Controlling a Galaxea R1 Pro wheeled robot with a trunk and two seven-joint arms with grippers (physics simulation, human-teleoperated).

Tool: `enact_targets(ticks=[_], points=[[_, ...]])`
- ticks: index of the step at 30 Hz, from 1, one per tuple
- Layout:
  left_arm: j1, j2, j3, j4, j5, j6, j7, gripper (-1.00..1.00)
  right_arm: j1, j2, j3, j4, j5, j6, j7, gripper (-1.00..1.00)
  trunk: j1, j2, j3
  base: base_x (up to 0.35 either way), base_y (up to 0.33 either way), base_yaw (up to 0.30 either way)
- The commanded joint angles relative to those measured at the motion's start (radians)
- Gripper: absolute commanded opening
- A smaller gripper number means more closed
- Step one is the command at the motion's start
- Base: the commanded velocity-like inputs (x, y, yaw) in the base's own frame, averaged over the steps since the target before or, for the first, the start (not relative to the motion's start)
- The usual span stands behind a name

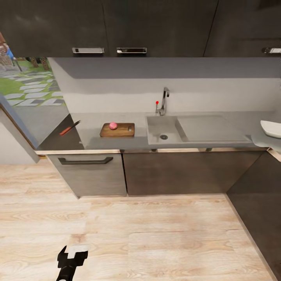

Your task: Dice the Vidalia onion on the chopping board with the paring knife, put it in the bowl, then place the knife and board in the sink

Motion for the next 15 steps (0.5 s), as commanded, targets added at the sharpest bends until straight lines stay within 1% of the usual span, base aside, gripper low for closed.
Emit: enact_targets(ticks=[1,15], points=[[-0.002,0.000,-0.009,0.004,0.010,-0.005,0.000,1.00,-0.001,0.001,-0.004,0.000,0.011,-0.002,-0.007,1.00,0.001,-0.002,0.000,0.000,0.000,0.000],[-0.002,0.000,-0.009,0.004,0.010,-0.005,0.000,1.00,-0.001,0.001,-0.003,0.001,0.011,-0.002,-0.007,1.00,0.001,-0.002,0.022,0.000,0.000,0.000]])
